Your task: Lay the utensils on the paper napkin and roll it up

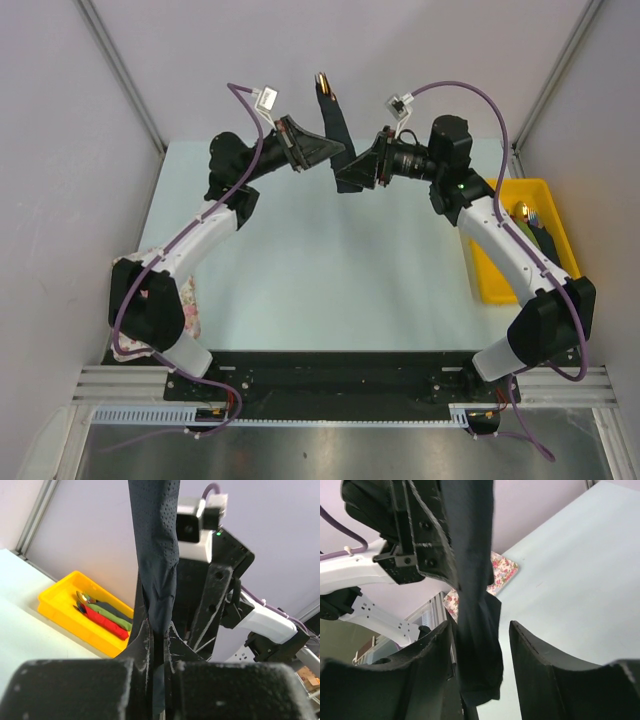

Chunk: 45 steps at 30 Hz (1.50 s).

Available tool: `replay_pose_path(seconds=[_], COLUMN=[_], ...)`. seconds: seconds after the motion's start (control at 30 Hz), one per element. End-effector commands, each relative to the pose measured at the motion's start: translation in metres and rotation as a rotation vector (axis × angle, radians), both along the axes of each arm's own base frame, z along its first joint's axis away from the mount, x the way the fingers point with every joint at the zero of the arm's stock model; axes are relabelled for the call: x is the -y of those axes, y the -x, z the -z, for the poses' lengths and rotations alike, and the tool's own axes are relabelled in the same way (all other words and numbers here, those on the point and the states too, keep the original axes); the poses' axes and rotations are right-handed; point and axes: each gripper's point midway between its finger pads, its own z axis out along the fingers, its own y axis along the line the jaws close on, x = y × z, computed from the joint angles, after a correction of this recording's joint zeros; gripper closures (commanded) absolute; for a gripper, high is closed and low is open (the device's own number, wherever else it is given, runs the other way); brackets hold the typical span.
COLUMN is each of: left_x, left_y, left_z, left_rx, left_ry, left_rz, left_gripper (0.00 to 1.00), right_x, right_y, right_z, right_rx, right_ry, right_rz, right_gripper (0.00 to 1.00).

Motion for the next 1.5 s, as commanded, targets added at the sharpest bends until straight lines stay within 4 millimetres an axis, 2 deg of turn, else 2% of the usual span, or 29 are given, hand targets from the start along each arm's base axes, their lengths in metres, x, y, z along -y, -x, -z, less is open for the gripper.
replay_pose_path(seconds=[0.0, 0.1, 0.17, 0.23, 0.27, 0.3, 0.33, 0.57, 0.73, 0.87, 1.07, 1.33, 1.43, 1.47], left_x=[-0.008, -0.008, -0.008, -0.008, -0.008, -0.008, -0.008, -0.008, -0.006, -0.005, -0.005, -0.005, -0.004, -0.004], left_y=[0.003, 0.003, 0.003, 0.003, 0.003, 0.003, 0.002, -0.002, -0.006, -0.008, -0.01, -0.012, -0.013, -0.013], left_z=[-0.045, -0.044, -0.045, -0.045, -0.045, -0.045, -0.045, -0.043, -0.041, -0.041, -0.044, -0.05, -0.051, -0.05], left_rx=[0.117, 0.111, 0.112, 0.108, 0.104, 0.103, 0.102, 0.07, 0.038, 0.028, 0.031, 0.053, 0.057, 0.057], left_ry=[0.07, 0.072, 0.078, 0.079, 0.08, 0.082, 0.083, 0.088, 0.094, 0.1, 0.108, 0.117, 0.117, 0.116], left_rz=[-0.041, -0.041, -0.043, -0.042, -0.041, -0.043, -0.042, -0.052, -0.056, -0.058, -0.058, -0.059, -0.058, -0.058], left_gripper=[1.0, 1.0, 1.0, 1.0, 1.0, 1.0, 1.0, 1.0, 1.0, 1.0, 1.0, 1.0, 1.0, 1.0], right_x=[0.008, 0.011, 0.011, 0.01, 0.01, 0.011, 0.011, 0.016, 0.015, 0.01, 0.006, 0.005, 0.006, 0.006], right_y=[0.001, 0.001, 0.0, 0.0, 0.0, -0.002, -0.003, -0.012, -0.014, -0.013, -0.012, -0.018, -0.019, -0.018], right_z=[-0.017, -0.012, -0.016, -0.021, -0.024, -0.025, -0.028, -0.037, -0.045, -0.039, -0.032, -0.017, -0.015, -0.016], right_rx=[0.055, 0.04, 0.043, 0.045, 0.053, 0.051, 0.058, 0.087, 0.096, 0.057, 0.015, -0.049, -0.056, -0.054], right_ry=[0.011, 0.026, 0.016, -0.004, -0.011, -0.011, -0.015, -0.024, -0.047, -0.06, -0.073, -0.058, -0.056, -0.057], right_rz=[0.03, 0.04, 0.045, 0.041, 0.041, 0.055, 0.058, 0.13, 0.148, 0.121, 0.08, 0.055, 0.05, 0.05], right_gripper=[0.45, 0.44, 0.44, 0.39, 0.33, 0.2, 0.15, 0.14, 0.19, 0.28, 0.37, 0.4, 0.51, 0.6])
